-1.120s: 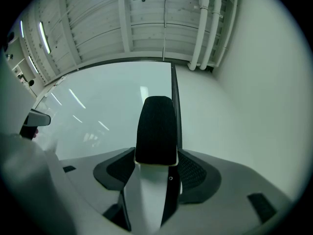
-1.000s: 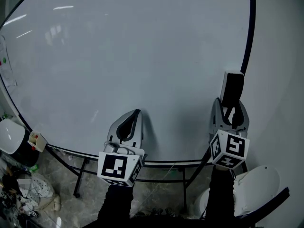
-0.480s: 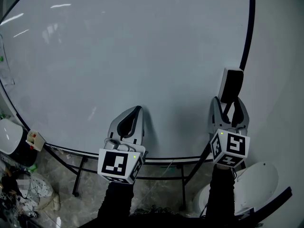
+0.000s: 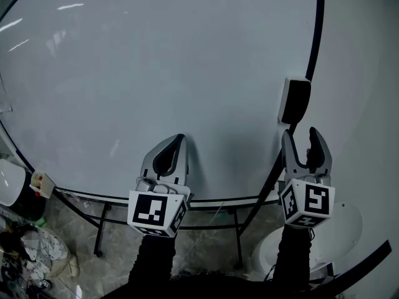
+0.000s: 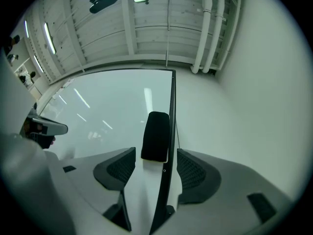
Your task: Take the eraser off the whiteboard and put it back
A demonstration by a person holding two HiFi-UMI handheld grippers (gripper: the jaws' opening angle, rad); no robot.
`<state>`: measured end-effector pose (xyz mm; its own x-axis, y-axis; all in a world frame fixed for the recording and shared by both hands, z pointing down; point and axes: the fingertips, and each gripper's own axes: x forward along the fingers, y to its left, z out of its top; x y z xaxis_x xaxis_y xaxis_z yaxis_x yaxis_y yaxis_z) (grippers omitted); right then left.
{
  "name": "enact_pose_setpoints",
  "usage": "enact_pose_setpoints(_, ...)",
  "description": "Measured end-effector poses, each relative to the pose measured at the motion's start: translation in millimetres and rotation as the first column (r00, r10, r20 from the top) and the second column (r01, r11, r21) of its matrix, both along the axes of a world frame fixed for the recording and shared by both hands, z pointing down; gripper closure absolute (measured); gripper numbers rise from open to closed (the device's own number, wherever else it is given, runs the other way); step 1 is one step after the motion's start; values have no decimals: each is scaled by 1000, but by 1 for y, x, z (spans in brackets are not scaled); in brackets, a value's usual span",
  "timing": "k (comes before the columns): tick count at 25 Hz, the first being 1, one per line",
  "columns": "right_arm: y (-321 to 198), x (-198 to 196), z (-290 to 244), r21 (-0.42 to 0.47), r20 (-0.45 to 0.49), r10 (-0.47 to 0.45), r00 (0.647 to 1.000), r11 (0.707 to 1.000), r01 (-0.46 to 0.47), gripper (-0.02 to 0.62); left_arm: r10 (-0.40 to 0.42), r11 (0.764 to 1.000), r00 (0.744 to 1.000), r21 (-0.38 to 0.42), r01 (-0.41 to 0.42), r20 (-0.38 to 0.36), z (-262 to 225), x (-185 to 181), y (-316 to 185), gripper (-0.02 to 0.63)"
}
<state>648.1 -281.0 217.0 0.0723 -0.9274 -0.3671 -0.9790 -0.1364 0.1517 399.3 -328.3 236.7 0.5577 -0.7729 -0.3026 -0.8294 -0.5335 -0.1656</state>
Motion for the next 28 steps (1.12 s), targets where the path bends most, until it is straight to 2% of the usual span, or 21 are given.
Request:
enact_pose_setpoints(2,6,-5,-1,19,-5,-18,1000,1000,19,321,6,1000,1000,-3,-6,0,3,3,2,600)
enact_pose_setpoints(4,9,-9,-2,26,-19,-23,1000,999,24,353,6,1000,1000,0,-6,1,4,5,4,601)
enact_pose_setpoints(8,17,-13,-1,22,-15,-35,999,999,36,441,6,1000,1000,-1,-6,-3,5,7,7,601)
enact_pose_setpoints(12,22,-15,-1,18,-6,-54,999,998,54,555,5,1000,1000,0,-5,-8,5,8,9,600)
enact_pose_setpoints(14,23,-16,1,12,-1,-62,998,998,62,580,5,1000,1000,1,-5,-10,5,8,10,600)
enact_pose_setpoints(28,21,-29,17,-68,-23,-111,994,992,110,586,5,1000,1000,-14,-5,-9,13,12,9,600)
